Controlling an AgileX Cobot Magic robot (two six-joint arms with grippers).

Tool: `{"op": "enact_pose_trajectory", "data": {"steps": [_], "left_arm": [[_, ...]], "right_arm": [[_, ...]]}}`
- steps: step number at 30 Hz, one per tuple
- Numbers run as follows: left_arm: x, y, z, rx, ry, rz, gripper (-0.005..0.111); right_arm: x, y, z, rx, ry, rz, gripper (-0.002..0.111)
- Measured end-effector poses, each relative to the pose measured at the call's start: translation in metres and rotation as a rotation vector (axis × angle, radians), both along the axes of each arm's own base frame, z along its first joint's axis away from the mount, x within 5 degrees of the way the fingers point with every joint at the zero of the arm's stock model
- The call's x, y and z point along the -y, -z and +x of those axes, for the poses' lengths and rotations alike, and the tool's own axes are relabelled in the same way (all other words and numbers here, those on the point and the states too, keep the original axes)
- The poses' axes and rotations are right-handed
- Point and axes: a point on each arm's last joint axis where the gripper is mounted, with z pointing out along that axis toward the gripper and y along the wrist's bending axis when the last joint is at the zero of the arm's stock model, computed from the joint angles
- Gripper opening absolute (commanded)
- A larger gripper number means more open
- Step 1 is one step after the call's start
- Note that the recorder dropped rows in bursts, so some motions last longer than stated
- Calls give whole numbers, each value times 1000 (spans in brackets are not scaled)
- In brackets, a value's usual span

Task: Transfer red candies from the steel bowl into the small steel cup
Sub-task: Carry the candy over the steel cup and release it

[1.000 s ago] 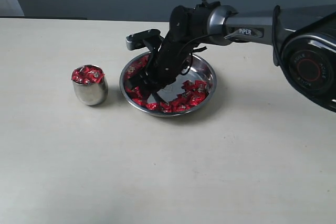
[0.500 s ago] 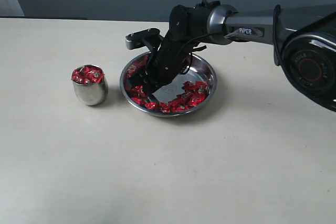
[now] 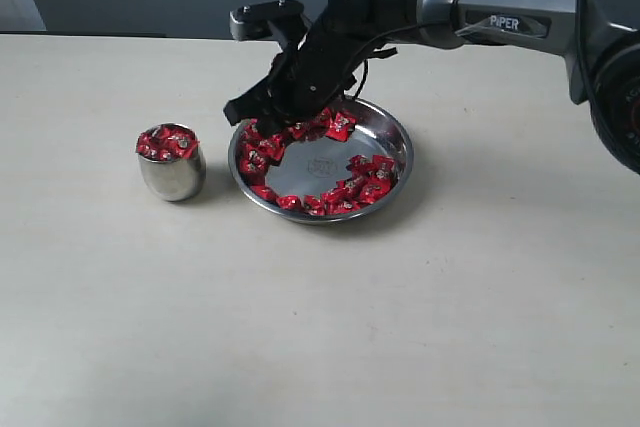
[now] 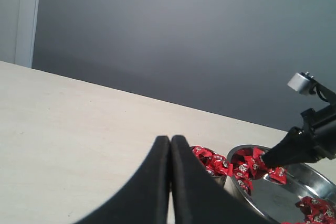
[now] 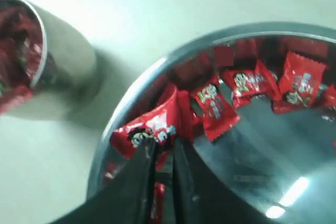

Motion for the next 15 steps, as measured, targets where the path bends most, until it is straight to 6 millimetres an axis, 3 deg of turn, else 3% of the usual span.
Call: {"op": "enact_pose_trajectory", "data": {"steps": [11,15], "left_arm": [[0,0,0,0,0,0,0],[0,0,0,0,0,0,0]], "right_arm": [[-55,-16,-22,170,-24,166,13],[-64,-19,-28,203,-29,186,13]]}}
